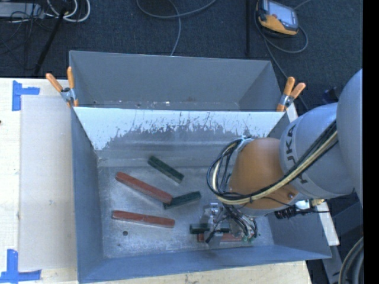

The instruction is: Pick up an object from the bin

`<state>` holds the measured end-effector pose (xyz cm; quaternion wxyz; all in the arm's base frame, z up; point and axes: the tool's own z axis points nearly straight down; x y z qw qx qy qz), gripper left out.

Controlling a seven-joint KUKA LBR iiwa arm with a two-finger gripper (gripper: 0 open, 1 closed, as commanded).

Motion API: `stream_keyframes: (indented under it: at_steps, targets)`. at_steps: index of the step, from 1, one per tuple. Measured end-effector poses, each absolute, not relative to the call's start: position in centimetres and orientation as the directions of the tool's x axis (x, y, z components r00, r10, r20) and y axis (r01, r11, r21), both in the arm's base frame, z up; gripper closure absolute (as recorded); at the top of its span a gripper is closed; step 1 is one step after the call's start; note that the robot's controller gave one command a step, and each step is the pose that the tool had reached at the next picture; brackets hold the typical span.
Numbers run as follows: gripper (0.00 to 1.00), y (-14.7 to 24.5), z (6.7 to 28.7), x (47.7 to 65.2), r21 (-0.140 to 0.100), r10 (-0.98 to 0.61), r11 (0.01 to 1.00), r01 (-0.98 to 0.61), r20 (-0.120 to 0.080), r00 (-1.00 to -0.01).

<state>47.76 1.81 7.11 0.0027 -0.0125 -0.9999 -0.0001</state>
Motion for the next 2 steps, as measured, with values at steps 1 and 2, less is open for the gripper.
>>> stream_keyframes:
  at_steps: [1,2]
  targets:
    - [1.0,1.79,15.76,47.94,0.001,0.022,1.0,0.022,-0.007,-1.0]
    - [1.0,1.79,16.71,48.0,0.0,0.019,1.0,0.019,-0.001,-1.0]
